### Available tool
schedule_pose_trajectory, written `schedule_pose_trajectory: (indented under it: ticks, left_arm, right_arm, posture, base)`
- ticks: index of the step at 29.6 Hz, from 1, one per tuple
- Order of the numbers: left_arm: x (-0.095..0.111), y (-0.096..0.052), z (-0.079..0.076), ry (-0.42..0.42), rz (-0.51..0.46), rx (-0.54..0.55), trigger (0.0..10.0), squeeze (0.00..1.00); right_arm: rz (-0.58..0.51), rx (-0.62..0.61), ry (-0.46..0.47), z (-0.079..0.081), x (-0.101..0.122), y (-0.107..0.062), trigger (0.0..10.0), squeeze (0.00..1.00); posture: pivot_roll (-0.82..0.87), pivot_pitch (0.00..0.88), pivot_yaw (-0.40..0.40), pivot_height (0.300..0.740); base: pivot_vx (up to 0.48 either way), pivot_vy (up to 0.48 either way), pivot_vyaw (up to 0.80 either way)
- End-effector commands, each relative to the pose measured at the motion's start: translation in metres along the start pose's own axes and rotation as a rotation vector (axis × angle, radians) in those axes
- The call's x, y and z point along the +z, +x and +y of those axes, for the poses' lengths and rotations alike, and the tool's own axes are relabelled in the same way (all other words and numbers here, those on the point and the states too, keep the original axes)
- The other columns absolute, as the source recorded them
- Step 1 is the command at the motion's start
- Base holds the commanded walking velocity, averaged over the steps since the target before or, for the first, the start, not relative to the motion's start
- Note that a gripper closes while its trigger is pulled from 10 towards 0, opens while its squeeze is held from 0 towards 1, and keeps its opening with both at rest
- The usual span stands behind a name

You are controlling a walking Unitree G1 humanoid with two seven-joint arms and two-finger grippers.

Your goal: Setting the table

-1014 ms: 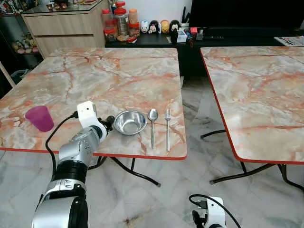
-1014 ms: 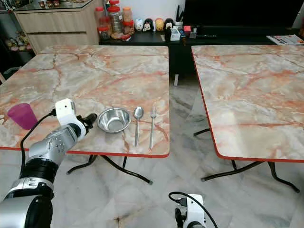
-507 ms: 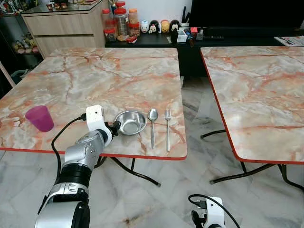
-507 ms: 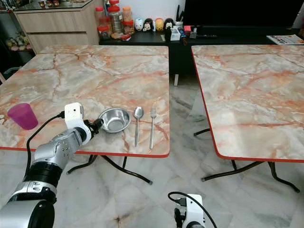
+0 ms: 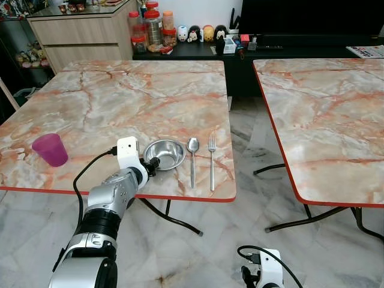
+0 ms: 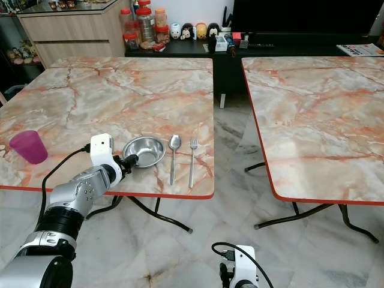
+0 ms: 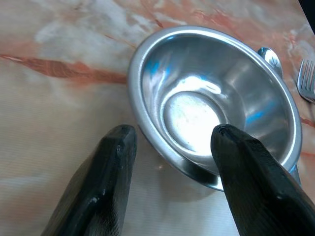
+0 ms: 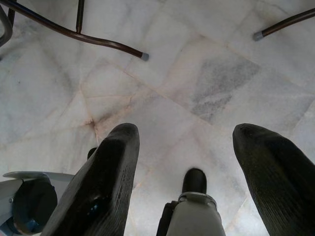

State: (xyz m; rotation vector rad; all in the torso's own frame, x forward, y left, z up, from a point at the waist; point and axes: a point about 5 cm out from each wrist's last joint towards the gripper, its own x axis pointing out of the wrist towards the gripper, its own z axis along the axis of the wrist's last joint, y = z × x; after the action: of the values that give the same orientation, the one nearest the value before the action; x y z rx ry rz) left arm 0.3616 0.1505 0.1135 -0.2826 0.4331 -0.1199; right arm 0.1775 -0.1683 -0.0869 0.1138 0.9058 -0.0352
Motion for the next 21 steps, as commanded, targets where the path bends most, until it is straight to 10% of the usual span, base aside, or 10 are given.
schedule_pose_trajectory:
  ticks: [1,21]
  left_arm:
    - [-0.0007,-0.0017,-0.0022,0.017,0.008,-0.007,10.0,0.00]
    - [-0.0057,-0.0026,-0.0036,-0.073,0.043,-0.024,10.0,0.00]
  right_arm:
    - [-0.003,-0.003,0.017,0.0006,-0.0005,-0.0001,10.0,0.00]
    - [-0.003,0.007,0.024,0.0049,0.0001,0.0005,10.0,0.00]
  posture:
    - [0.01,0.000,0.060,0.727]
    - [0.02,0.000,0.067,0.727]
  base:
    - [0.000,0.000,0.00]
    - [0.000,0.000,0.00]
